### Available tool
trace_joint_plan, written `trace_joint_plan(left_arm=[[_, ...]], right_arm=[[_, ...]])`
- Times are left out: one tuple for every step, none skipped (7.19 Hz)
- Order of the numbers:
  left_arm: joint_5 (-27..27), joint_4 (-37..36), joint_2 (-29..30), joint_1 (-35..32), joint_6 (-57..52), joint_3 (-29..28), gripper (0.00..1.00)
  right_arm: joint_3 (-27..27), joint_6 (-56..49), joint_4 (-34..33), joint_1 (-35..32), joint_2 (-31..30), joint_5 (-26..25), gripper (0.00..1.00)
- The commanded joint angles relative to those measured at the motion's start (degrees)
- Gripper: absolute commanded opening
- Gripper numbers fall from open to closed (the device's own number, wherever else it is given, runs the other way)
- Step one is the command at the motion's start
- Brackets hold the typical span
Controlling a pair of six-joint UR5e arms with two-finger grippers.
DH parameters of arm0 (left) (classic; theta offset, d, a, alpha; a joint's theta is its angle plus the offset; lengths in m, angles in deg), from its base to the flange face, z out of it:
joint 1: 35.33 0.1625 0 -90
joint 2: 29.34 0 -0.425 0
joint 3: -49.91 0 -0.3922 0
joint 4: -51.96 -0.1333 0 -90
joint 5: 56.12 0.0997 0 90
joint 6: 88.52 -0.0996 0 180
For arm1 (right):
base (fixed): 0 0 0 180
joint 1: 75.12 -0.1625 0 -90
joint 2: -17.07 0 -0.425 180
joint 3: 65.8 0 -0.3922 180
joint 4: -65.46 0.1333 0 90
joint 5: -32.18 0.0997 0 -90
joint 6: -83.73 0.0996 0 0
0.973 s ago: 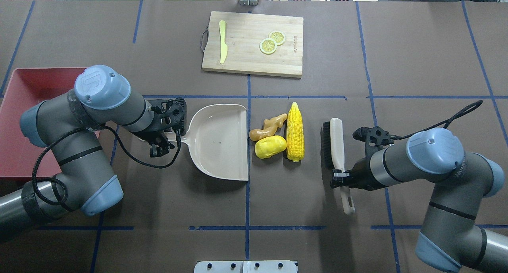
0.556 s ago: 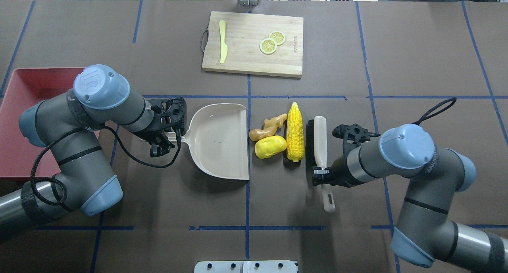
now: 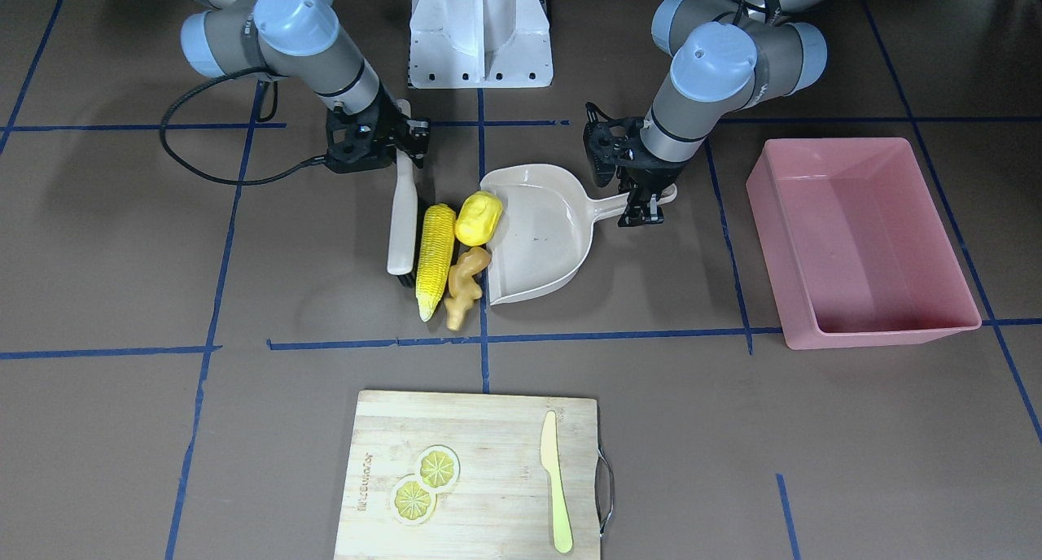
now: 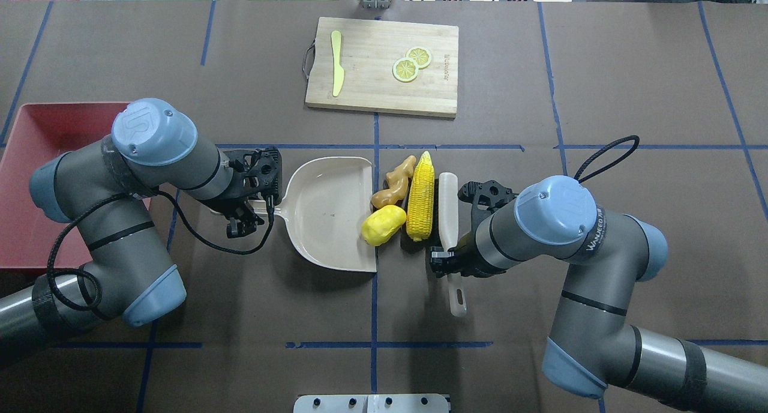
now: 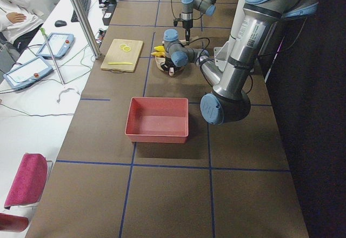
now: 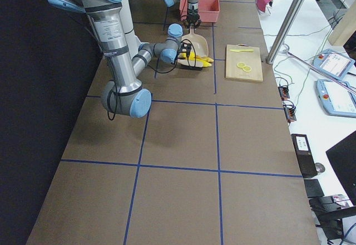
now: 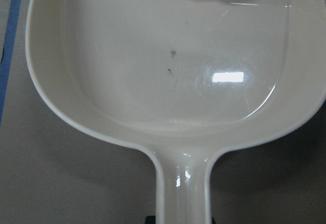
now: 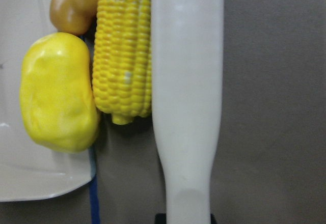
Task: Sweep and dump trash into bin
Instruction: 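Sweep the corn, potato and ginger into the dustpan with the right gripper's brush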
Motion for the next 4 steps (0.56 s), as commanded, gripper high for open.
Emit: trace_joint_plan(left_arm=[[0.0,0.0,0.0,-0.06,-0.02,-0.08,0.0],[0.0,0.0,0.0,-0.06,-0.02,-0.08,0.0],[0.0,0.0,0.0,-0.06,-0.02,-0.08,0.0],[0.0,0.0,0.0,0.03,0.07,-0.08,0.0]], right_arm=[[2.44,0.0,0.09,0.58,3.42,0.0,0.0],[2.44,0.0,0.01,1.28,4.47,-0.44,0.0],[2.44,0.0,0.01,1.98,5.26,-0.96,0.0],[2.26,0.0,0.09,2.17,5.53,-1.23,0.0]])
